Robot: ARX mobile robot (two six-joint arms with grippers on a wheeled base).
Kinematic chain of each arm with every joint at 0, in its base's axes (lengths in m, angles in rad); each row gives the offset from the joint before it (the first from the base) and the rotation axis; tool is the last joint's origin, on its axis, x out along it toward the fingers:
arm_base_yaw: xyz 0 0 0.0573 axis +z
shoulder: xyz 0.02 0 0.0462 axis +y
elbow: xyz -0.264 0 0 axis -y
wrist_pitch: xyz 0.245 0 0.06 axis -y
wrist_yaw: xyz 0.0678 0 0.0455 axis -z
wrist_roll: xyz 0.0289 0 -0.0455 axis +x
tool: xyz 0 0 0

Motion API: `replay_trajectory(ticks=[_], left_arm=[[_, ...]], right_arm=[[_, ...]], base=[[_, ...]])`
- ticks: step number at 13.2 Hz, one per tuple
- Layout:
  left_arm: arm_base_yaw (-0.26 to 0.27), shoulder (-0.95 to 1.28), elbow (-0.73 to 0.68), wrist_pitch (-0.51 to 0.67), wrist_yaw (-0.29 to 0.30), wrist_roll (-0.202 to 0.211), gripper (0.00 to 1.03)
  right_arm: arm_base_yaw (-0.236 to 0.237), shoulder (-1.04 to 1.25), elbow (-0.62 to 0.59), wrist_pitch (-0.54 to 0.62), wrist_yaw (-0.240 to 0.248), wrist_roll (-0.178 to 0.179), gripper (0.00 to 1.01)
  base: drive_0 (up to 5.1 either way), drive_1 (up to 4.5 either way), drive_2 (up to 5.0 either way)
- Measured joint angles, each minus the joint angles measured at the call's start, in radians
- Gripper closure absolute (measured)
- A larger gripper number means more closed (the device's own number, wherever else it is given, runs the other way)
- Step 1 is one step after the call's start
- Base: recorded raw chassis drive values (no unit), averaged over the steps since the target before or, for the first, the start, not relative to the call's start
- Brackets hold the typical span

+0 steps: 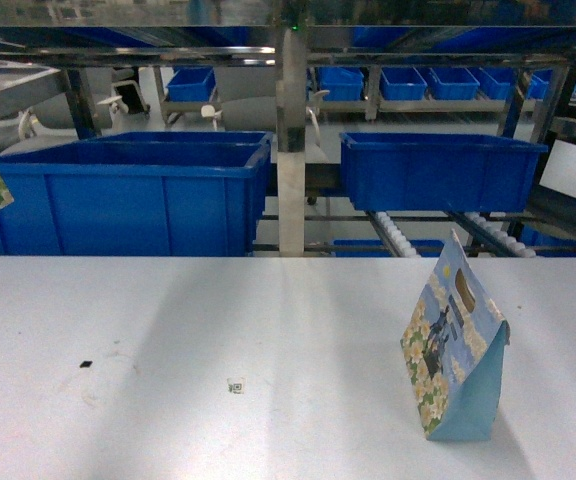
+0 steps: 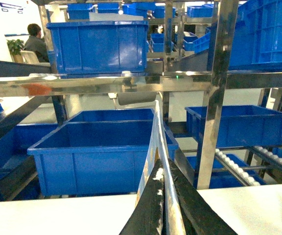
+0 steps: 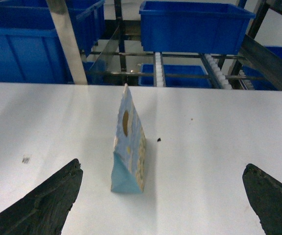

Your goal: Move flower gift bag to table near conveyor

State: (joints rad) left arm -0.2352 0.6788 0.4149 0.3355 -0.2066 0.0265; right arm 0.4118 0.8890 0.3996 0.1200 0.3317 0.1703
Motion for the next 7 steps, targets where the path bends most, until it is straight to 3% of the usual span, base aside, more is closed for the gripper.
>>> replay_trajectory(ticks=[3,5,7], left_arm=[[0.0,0.0,0.0,0.0,0.0,0.0,1.01],[0.0,0.0,0.0,0.0,0.0,0.0,1.01],[0.0,0.0,0.0,0.0,0.0,0.0,1.01]], right_arm=[[0.119,-0.283,-0.05,-0.272,0.052,0.041,0.03],[0.102,-0.37,-0.053,-0.36,0.082,0.051,0.03],[0.098,-0.367,-0.053,-0.361,0.086,0.057,0.03]], base=[[0.0,0.0,0.0],[0.0,0.0,0.0],[0.0,0.0,0.0]])
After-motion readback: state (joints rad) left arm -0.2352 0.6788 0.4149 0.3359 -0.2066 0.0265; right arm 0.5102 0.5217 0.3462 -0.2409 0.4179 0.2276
